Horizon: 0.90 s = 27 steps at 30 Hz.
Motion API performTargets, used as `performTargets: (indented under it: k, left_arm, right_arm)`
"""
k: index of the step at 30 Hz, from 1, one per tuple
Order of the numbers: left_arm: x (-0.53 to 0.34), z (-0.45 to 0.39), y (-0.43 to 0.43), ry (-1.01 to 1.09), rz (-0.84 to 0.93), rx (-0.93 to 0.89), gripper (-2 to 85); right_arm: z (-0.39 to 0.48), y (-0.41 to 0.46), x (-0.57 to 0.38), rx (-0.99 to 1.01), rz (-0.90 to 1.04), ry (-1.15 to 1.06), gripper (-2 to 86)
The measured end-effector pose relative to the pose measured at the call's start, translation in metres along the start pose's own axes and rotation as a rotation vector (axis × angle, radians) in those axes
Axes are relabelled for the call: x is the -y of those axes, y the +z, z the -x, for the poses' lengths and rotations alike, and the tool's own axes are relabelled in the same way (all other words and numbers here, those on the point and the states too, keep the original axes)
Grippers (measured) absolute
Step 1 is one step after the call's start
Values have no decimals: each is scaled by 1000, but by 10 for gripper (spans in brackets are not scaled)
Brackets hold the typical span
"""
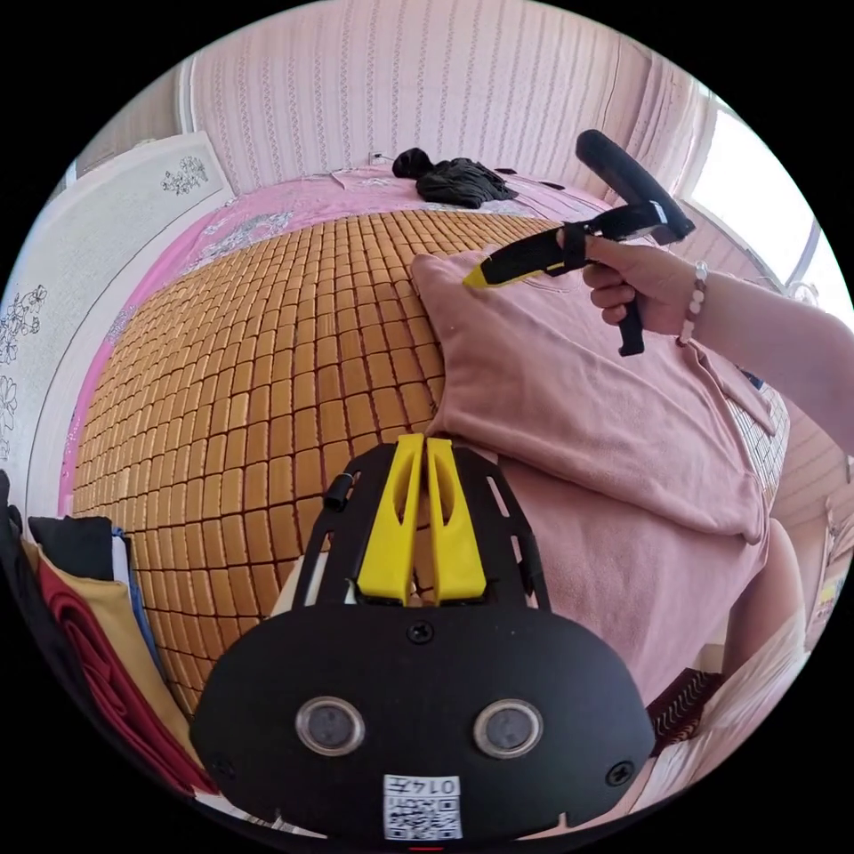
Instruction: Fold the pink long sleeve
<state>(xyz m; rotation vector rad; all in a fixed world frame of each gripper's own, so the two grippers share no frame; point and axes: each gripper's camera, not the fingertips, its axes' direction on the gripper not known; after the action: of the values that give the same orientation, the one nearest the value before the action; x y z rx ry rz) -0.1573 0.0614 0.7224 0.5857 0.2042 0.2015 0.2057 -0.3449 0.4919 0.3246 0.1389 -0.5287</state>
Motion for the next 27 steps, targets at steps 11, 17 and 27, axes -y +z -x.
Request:
performTargets:
  k: [11, 17, 27]
  left_arm:
    - [10, -4, 20, -7, 3, 16, -2]
    - [-8, -31, -24, 21, -128, 46, 12]
    - [-23, -241, -5, 395, 49, -510, 70]
  right_arm:
    - [-22, -41, -20, -59, -134, 3, 28]
    - [-16, -151, -175, -154, -212, -57, 49]
    - [-14, -197, -409, -279, -112, 348, 70]
